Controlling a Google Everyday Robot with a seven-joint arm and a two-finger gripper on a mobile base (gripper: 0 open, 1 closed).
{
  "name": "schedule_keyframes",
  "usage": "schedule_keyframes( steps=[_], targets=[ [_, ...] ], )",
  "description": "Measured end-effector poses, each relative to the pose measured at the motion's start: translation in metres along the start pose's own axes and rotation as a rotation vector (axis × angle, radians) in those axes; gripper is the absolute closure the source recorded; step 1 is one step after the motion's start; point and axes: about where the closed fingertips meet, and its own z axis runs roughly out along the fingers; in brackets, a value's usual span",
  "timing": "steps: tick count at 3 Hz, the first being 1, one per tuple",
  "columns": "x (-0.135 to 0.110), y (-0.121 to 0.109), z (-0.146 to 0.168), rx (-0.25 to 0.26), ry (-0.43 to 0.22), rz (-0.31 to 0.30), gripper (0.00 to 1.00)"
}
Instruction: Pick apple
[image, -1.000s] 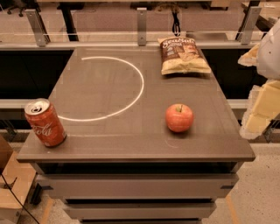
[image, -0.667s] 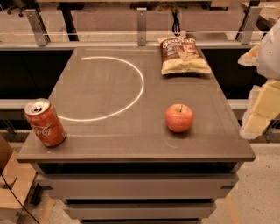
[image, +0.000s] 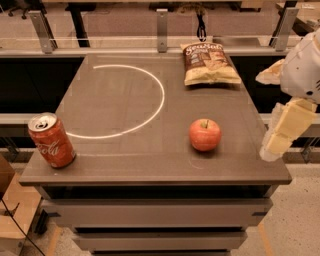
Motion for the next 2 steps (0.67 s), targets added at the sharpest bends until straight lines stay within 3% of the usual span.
schedule_keyframes(
  steps=[2],
  targets=[
    [-0.012, -0.003, 0.059, -0.072, -0.122, -0.003, 0.0]
  ],
)
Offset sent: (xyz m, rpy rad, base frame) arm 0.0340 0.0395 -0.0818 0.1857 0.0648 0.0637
